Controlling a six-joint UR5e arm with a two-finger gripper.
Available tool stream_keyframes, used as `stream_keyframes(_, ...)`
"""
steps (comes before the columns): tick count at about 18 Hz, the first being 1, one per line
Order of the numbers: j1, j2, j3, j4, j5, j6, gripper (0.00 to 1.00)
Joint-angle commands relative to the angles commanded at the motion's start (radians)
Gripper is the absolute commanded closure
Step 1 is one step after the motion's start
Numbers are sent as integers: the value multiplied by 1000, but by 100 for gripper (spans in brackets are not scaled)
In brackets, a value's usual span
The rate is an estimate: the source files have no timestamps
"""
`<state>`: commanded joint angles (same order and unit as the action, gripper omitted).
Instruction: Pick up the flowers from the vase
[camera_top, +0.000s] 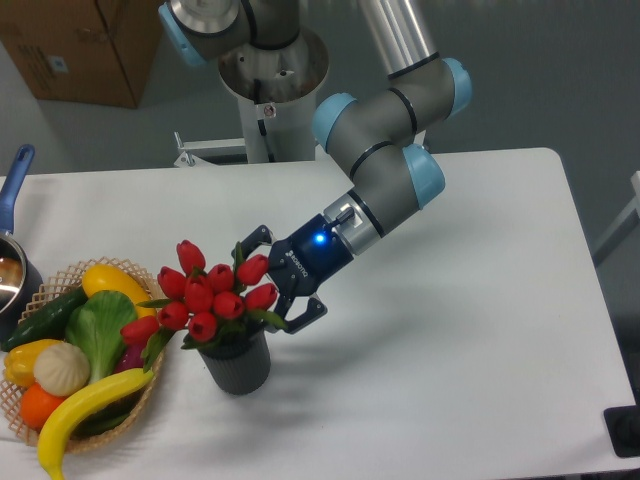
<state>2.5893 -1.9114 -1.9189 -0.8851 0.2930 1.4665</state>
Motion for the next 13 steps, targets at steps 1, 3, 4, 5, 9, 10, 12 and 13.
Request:
stream_keyframes(1, 0, 11, -5, 0, -2, 0, 100)
stream_keyframes(3, -2, 17, -5, 0, -2, -11, 100)
stream_keyframes(4, -2, 25, -6, 0, -3, -12, 100)
stream_keyframes(5, -5, 34, -8, -2, -6, -15, 100)
stream_keyframes(9, -11, 74, -5, -3, -52, -66, 100)
stream_keyframes(10, -11, 87, -3, -3, -60, -78, 100)
stream_keyframes(12, -11, 104, 6, -3, -74, -109, 100)
stream_keyframes(13, -11, 112, 11, -3, -80, -123, 100)
